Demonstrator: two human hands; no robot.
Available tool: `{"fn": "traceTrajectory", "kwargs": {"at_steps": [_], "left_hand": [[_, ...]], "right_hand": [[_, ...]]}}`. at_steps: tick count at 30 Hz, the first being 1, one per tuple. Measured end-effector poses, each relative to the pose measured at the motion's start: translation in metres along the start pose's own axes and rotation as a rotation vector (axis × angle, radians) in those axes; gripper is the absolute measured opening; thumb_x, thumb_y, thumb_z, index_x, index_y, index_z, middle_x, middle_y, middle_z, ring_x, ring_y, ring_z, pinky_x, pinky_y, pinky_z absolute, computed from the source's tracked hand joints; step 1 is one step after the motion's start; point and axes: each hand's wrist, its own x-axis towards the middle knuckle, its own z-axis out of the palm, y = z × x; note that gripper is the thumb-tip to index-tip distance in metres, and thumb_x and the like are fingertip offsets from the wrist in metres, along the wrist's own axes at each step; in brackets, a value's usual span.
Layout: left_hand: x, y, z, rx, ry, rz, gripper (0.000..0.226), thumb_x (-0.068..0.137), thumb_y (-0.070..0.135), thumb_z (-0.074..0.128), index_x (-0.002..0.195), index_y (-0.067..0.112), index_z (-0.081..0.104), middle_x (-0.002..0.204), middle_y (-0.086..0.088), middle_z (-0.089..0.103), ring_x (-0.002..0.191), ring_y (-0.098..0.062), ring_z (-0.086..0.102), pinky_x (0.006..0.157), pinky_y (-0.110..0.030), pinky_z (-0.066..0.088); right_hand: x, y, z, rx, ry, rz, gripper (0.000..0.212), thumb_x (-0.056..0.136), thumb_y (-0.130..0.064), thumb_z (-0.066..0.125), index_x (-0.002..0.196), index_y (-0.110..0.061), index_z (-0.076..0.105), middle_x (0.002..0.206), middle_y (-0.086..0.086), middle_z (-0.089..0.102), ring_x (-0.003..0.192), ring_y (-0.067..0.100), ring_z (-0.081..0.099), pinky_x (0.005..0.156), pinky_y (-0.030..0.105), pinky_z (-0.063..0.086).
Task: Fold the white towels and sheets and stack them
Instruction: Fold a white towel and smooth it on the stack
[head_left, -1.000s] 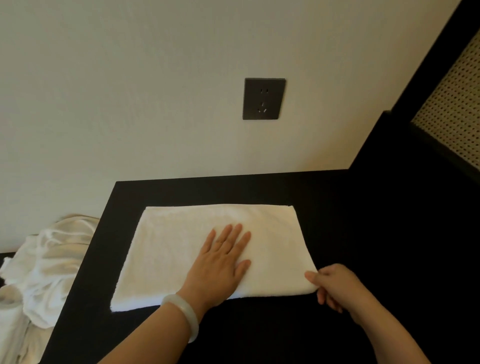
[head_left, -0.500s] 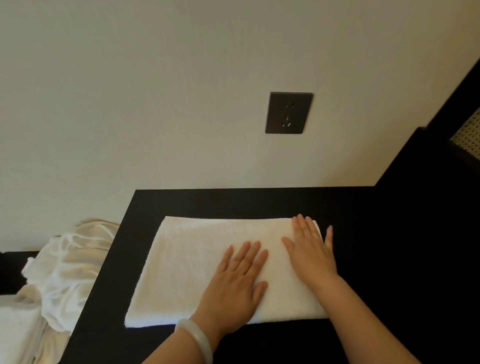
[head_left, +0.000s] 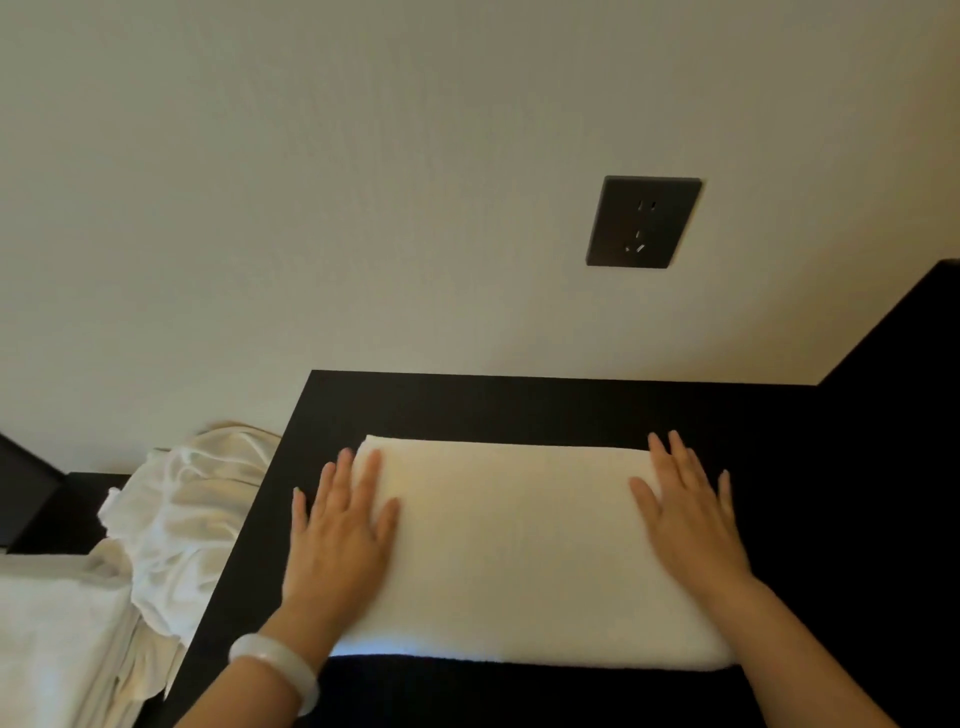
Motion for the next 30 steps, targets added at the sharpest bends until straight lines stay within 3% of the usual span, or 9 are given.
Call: {"fn": "traceTrajectory", "kwargs": {"at_steps": [4,6,11,16,18,20,22,25,30], "left_hand": [[0.001,-0.001,-0.008,-0.062,-0.07,-0.053,0.068,0.096,0.058,0.003,0.155,0.03,-0.015,0.165,-0.001,-0.004,0.152,-0.02,-0.007,0.123,-0.045,-0.003],[-0.002,0.005,-0.015,-0.14,-0.064,-0.103,0.068,0.1,0.054,0.019,0.157,0.024,-0.005,0.165,-0.003,0.006,0.152,-0.022,0.004,0.123,-0.044,0.007],[-0.018,0.004,-0.033,-0.38,0.012,-0.331,0.065,0.096,0.04,0.055,0.15,0.013,0.03,0.144,-0.012,0.041,0.132,-0.031,0.041,0.11,-0.048,0.035],[-0.024,-0.001,-0.054,-0.623,-0.123,-0.505,0.049,0.098,0.037,0.055,0.136,0.009,0.044,0.12,-0.009,0.051,0.094,-0.019,0.05,0.088,-0.04,0.043],[-0.028,0.0,-0.061,-0.725,-0.188,-0.555,0.041,0.1,0.04,0.05,0.129,0.011,0.049,0.103,-0.004,0.054,0.086,-0.019,0.052,0.084,-0.039,0.04],[-0.035,-0.001,-0.068,-0.905,-0.233,-0.629,0.032,0.099,0.039,0.052,0.116,0.013,0.057,0.1,-0.008,0.058,0.088,-0.027,0.056,0.088,-0.045,0.044],[-0.047,-0.003,-0.076,-1.043,-0.23,-0.679,0.017,0.097,0.037,0.058,0.097,0.02,0.061,0.101,-0.012,0.061,0.092,-0.033,0.058,0.092,-0.051,0.046],[-0.07,-0.013,-0.083,-1.092,-0.154,-0.704,0.014,0.095,0.033,0.06,0.082,0.03,0.057,0.096,-0.007,0.061,0.088,-0.031,0.058,0.086,-0.049,0.044],[-0.112,-0.057,-0.102,-1.131,-0.014,-0.746,0.006,0.093,0.035,0.063,0.089,0.031,0.067,0.098,-0.005,0.066,0.093,-0.031,0.061,0.091,-0.05,0.047]], "right_hand": [[0.0,-0.004,-0.006,0.075,-0.056,0.015,0.067,0.097,-0.058,0.009,0.157,-0.032,-0.007,0.166,-0.003,-0.007,0.152,0.016,-0.006,0.123,0.044,-0.008],[-0.007,-0.006,-0.012,0.165,-0.043,0.073,0.065,0.102,-0.051,0.025,0.158,-0.03,-0.003,0.166,-0.003,-0.002,0.153,0.018,0.0,0.122,0.044,-0.003],[-0.041,0.005,-0.024,0.414,0.068,0.318,0.06,0.1,-0.036,0.051,0.154,-0.023,0.028,0.153,0.007,0.036,0.134,0.026,0.043,0.108,0.046,0.04],[-0.06,0.006,-0.031,0.619,-0.029,0.522,0.05,0.098,-0.033,0.057,0.143,-0.016,0.042,0.126,0.009,0.055,0.102,0.023,0.056,0.083,0.037,0.046],[-0.06,0.005,-0.04,0.763,-0.13,0.627,0.044,0.098,-0.037,0.057,0.133,-0.012,0.048,0.109,0.008,0.059,0.088,0.022,0.057,0.073,0.037,0.048],[-0.06,0.005,-0.053,0.954,-0.274,0.71,0.035,0.095,-0.043,0.059,0.113,-0.012,0.057,0.098,0.012,0.064,0.085,0.03,0.063,0.077,0.045,0.054],[-0.063,0.001,-0.06,1.054,-0.361,0.694,0.027,0.092,-0.044,0.064,0.1,-0.019,0.061,0.097,0.015,0.069,0.088,0.035,0.066,0.082,0.051,0.054],[-0.068,-0.018,-0.061,1.063,-0.388,0.562,0.019,0.091,-0.043,0.065,0.103,-0.03,0.06,0.102,0.009,0.069,0.092,0.033,0.067,0.078,0.05,0.055],[-0.077,-0.08,-0.064,1.073,-0.459,0.388,0.022,0.091,-0.042,0.064,0.111,-0.038,0.056,0.105,0.003,0.067,0.093,0.029,0.066,0.07,0.044,0.053]]}}
